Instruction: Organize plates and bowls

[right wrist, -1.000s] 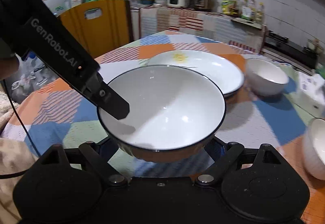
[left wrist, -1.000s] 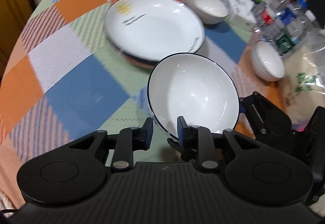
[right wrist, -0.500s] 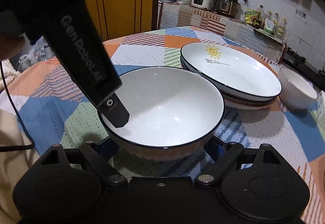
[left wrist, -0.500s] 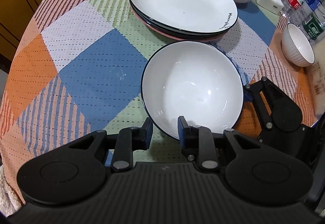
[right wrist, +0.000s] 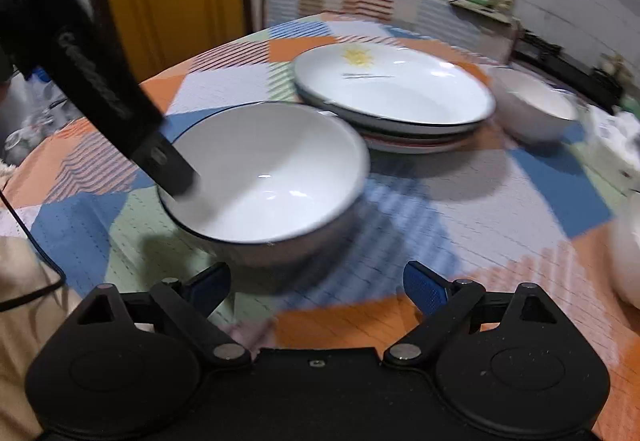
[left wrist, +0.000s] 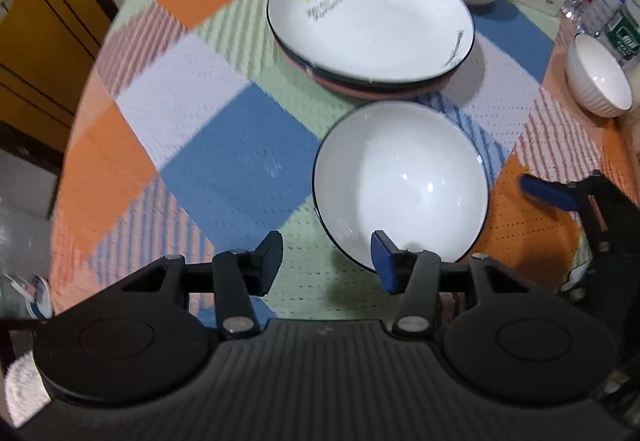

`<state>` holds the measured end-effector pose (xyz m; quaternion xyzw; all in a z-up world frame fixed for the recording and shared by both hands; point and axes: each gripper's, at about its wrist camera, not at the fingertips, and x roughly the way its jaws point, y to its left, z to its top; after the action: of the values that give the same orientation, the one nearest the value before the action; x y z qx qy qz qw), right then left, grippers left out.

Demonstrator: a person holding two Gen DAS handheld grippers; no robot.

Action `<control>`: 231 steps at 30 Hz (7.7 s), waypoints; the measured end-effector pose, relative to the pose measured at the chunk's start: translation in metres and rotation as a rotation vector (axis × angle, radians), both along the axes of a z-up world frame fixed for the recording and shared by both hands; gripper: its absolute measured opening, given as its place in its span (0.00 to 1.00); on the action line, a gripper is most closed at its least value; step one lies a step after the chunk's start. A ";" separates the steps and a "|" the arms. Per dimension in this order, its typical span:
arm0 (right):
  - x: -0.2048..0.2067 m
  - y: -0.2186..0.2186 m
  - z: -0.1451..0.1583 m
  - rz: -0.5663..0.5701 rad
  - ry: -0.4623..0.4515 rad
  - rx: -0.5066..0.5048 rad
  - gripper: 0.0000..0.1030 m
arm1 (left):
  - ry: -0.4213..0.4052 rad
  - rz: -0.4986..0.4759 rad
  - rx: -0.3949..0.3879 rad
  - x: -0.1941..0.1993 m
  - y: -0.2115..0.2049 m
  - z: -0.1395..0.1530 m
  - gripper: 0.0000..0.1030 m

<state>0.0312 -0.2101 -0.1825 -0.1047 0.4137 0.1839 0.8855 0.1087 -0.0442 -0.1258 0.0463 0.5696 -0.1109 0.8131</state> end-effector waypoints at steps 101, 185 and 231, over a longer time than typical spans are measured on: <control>0.021 0.012 0.043 0.110 -0.058 0.120 0.98 | 0.231 -0.034 -0.148 0.048 0.011 0.014 0.10; 0.237 -0.171 0.034 -0.529 0.177 0.322 0.62 | -0.183 -0.211 -0.279 0.216 -0.094 0.025 0.36; 0.205 -0.190 0.010 -0.658 0.254 0.698 0.14 | -0.081 -0.194 -0.280 0.179 -0.111 0.030 0.19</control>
<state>0.2360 -0.3999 -0.1721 0.3573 0.4433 0.0336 0.8214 0.2878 -0.1554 -0.0962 -0.0083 0.5082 -0.2650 0.8194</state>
